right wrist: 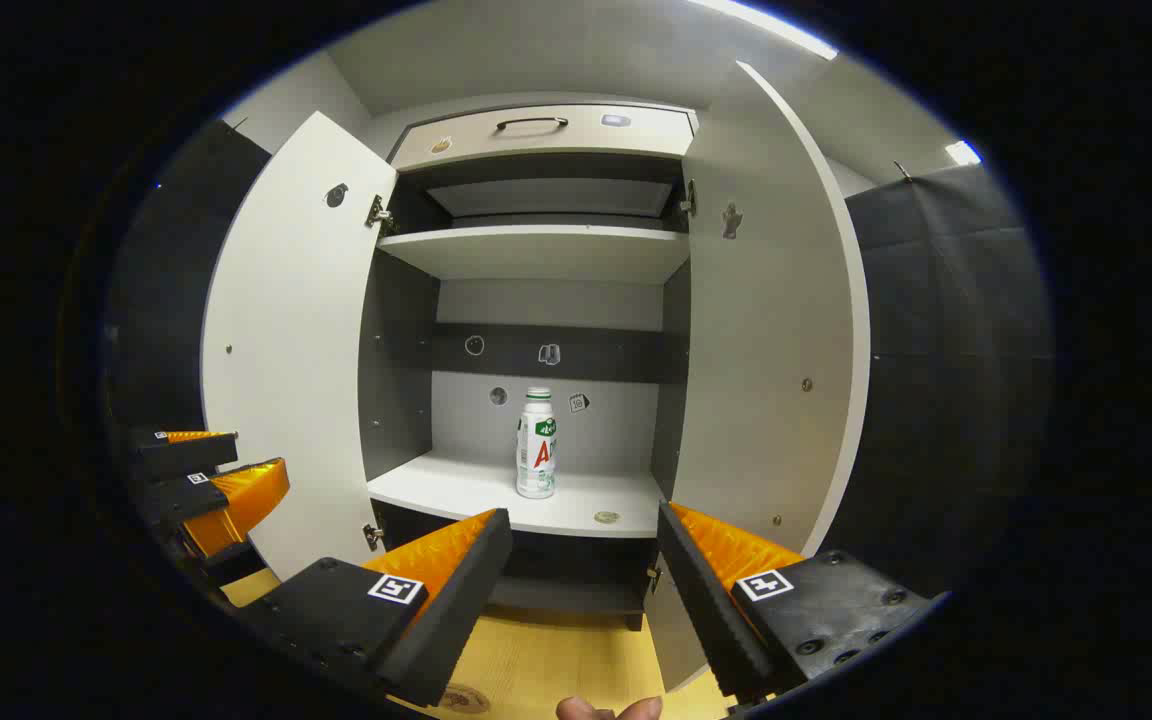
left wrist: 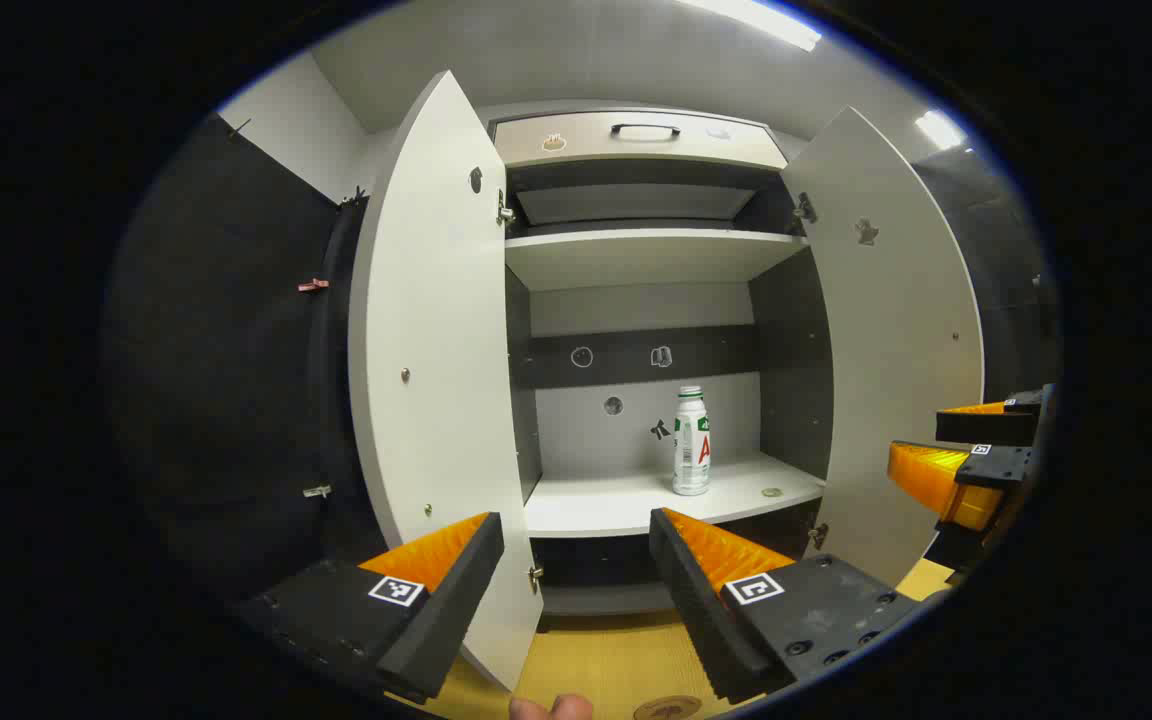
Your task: Grasp the bottle in the cabinet with the left hand and place it on the coaster, then close the right door with the right hand and the left door with the left hand.
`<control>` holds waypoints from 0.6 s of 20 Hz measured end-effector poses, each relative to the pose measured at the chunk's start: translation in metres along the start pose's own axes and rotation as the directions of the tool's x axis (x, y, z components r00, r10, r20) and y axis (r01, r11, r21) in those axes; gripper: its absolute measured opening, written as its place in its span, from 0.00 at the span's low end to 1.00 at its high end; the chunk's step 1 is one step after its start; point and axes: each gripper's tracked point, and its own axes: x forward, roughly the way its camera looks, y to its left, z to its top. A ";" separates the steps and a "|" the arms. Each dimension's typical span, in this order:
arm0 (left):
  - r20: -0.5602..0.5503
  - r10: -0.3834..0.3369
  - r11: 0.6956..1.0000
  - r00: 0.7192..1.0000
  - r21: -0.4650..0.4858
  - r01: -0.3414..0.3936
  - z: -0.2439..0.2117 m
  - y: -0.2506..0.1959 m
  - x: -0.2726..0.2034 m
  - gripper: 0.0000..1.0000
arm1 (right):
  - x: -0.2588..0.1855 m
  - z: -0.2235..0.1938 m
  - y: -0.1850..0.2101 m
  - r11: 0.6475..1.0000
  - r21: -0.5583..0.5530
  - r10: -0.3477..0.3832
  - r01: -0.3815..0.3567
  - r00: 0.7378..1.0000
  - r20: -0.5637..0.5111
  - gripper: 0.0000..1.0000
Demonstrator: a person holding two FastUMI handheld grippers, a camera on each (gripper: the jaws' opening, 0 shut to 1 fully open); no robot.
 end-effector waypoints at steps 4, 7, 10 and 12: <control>-0.006 -0.055 0.998 0.998 0.013 0.055 -0.005 0.002 0.007 0.94 | -0.004 0.005 0.005 0.999 0.008 -0.036 0.036 0.999 0.020 0.97; -0.012 -0.070 0.997 0.997 -0.022 0.070 -0.006 0.004 0.011 0.94 | -0.005 0.007 0.004 0.998 0.012 -0.061 0.060 0.998 0.022 0.98; -0.015 -0.074 0.996 0.997 -0.051 0.073 -0.006 0.004 0.013 0.94 | -0.001 0.007 0.004 0.997 -0.007 -0.071 0.071 0.997 0.028 0.98; -0.021 -0.068 0.997 0.997 -0.038 0.067 -0.007 0.006 0.015 0.94 | 0.000 0.002 0.004 0.997 0.001 -0.074 0.074 0.997 0.013 0.98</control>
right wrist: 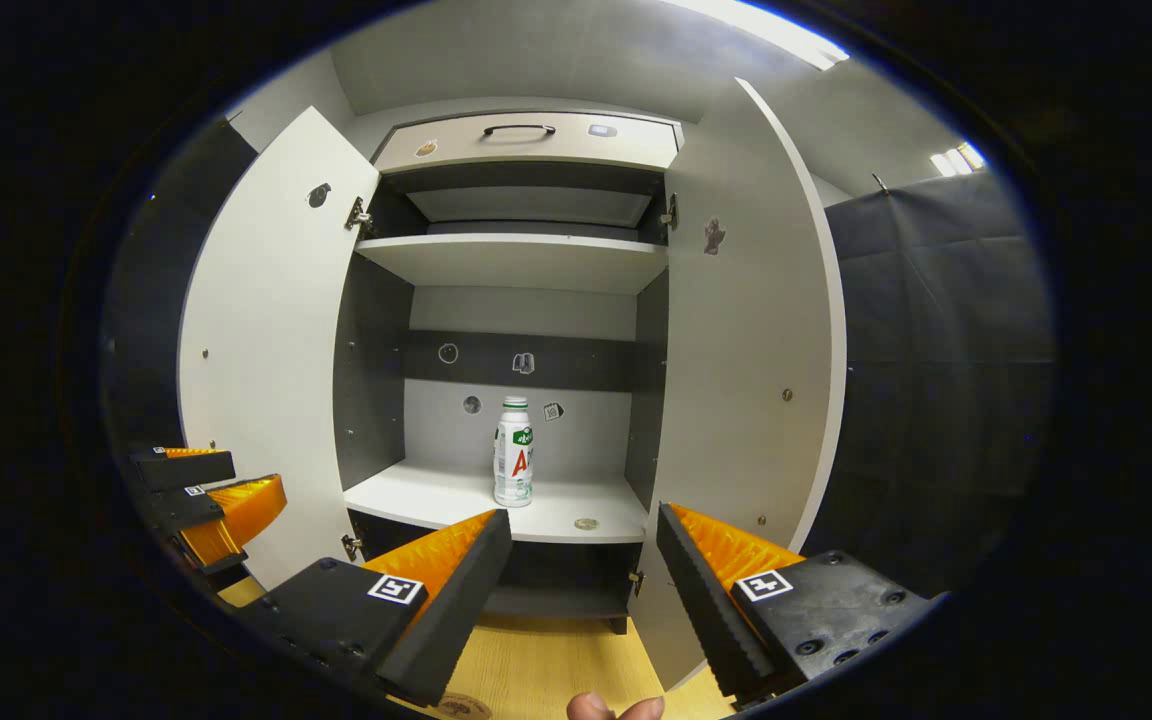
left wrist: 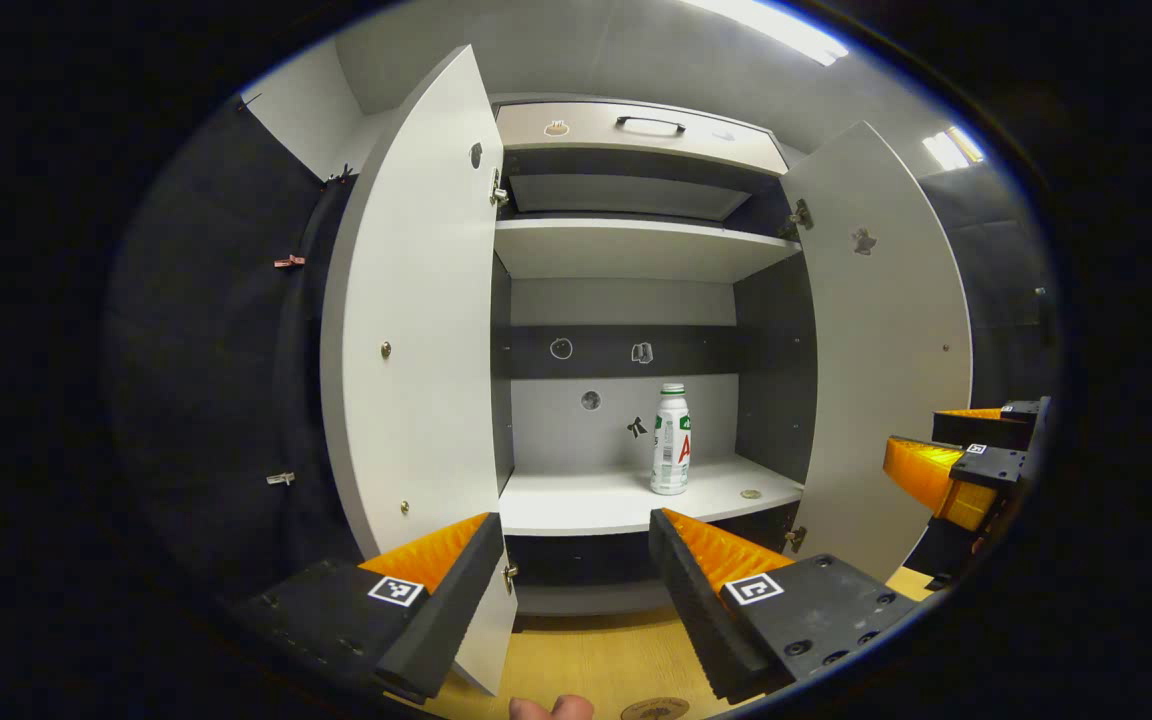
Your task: Grasp the bottle in the cabinet with the left hand and place it on the coaster, then close the right door with the right hand and the left door with the left hand.
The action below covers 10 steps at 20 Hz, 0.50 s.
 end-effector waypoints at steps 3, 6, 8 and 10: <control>0.009 -0.003 1.000 1.000 0.010 0.003 0.003 -0.003 0.007 0.94 | 0.004 -0.002 0.000 1.000 0.009 -0.001 0.001 1.000 -0.001 0.98; 0.003 -0.014 1.000 1.000 -0.019 0.014 0.001 -0.011 0.013 0.93 | 0.005 -0.001 -0.002 1.000 0.013 0.005 -0.005 1.000 -0.004 0.98; -0.002 -0.020 0.999 1.000 -0.026 0.020 0.001 -0.018 0.021 0.93 | 0.004 0.002 -0.006 1.000 0.022 0.000 0.000 1.000 -0.001 0.98; 0.014 -0.046 0.998 0.999 -0.033 0.046 0.007 -0.031 0.031 0.94 | 0.000 0.004 -0.010 1.000 0.031 -0.004 0.004 1.000 -0.004 0.98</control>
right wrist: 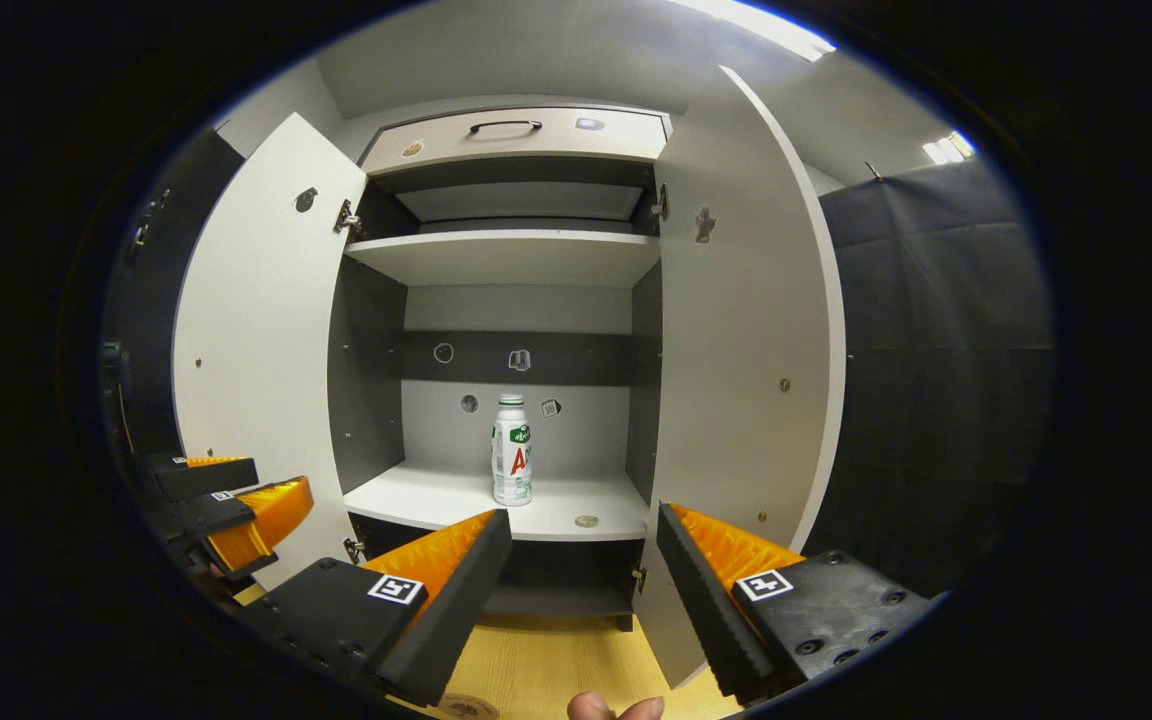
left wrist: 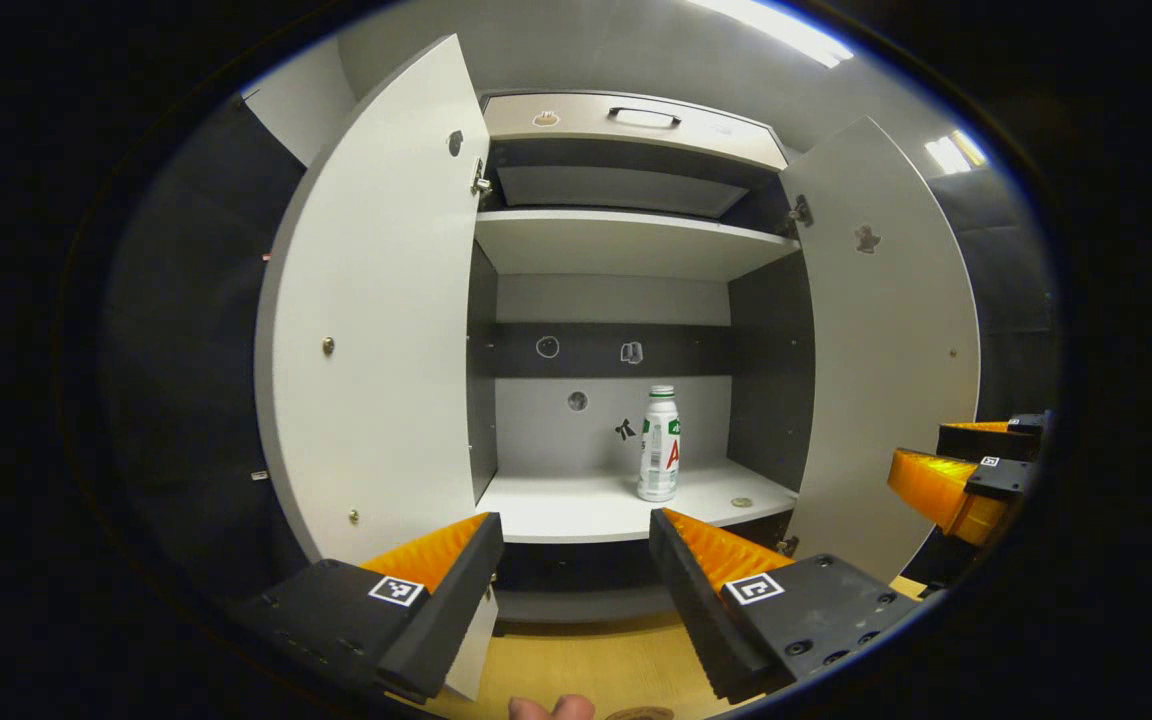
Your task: Grasp the bottle in the cabinet with the left hand and place it on the coaster, then close the right door with the right hand and the left door with the left hand.
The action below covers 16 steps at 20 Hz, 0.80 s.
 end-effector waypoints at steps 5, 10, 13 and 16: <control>0.009 -0.065 0.998 0.998 0.012 0.065 0.006 -0.034 0.044 0.93 | -0.019 0.007 -0.015 1.000 0.007 0.005 -0.005 1.000 0.017 0.97; 0.014 -0.125 0.992 0.992 -0.020 0.126 0.013 -0.070 0.103 0.94 | -0.032 0.001 -0.044 1.000 0.006 -0.022 0.022 1.000 -0.016 0.98; 0.037 -0.154 0.988 0.987 0.000 0.154 0.022 -0.090 0.142 0.93 | -0.038 0.003 -0.060 0.999 0.017 -0.033 0.033 0.999 0.003 0.98; 0.041 -0.170 0.985 0.985 0.004 0.170 0.022 -0.107 0.182 0.93 | -0.040 -0.004 -0.072 0.999 -0.019 -0.041 0.041 0.999 0.004 0.98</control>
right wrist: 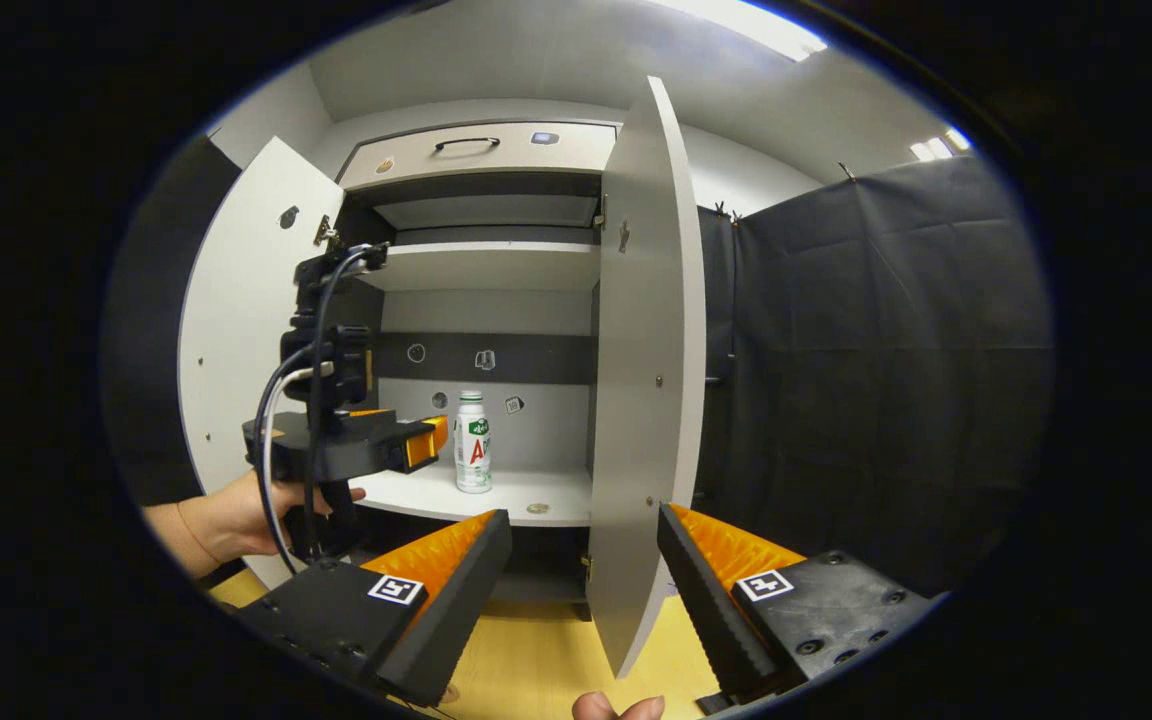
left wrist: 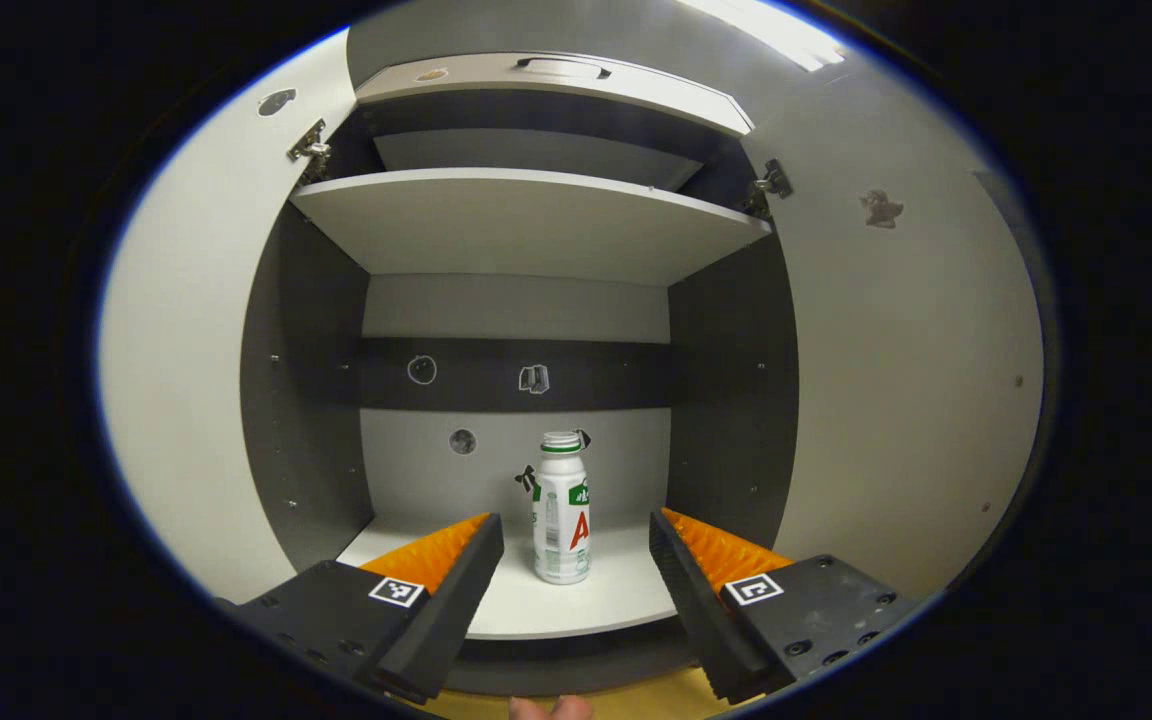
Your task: Grasp the bottle in the cabinet with the left hand and place it on the coaster, then close the right door with the right hand and the left door with the left hand.
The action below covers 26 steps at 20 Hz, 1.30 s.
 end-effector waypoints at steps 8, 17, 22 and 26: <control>-0.040 0.092 0.994 0.995 0.059 -0.090 -0.025 0.011 0.096 0.92 | 0.003 -0.005 -0.017 1.000 0.008 0.013 -0.013 1.000 0.009 0.98; -0.085 0.135 0.990 0.987 0.056 -0.130 -0.057 0.016 0.161 0.94 | 0.021 -0.024 -0.028 0.996 0.069 0.054 -0.050 0.997 -0.056 0.98; -0.089 0.112 0.992 0.990 0.063 -0.107 -0.058 0.016 0.162 0.77 | 0.022 -0.025 -0.044 0.997 0.076 0.025 -0.021 0.999 -0.049 0.98; -0.074 0.103 0.994 0.992 0.051 -0.099 -0.042 0.015 0.138 0.76 | 0.014 -0.017 -0.046 0.997 0.073 0.011 -0.008 0.999 -0.033 0.98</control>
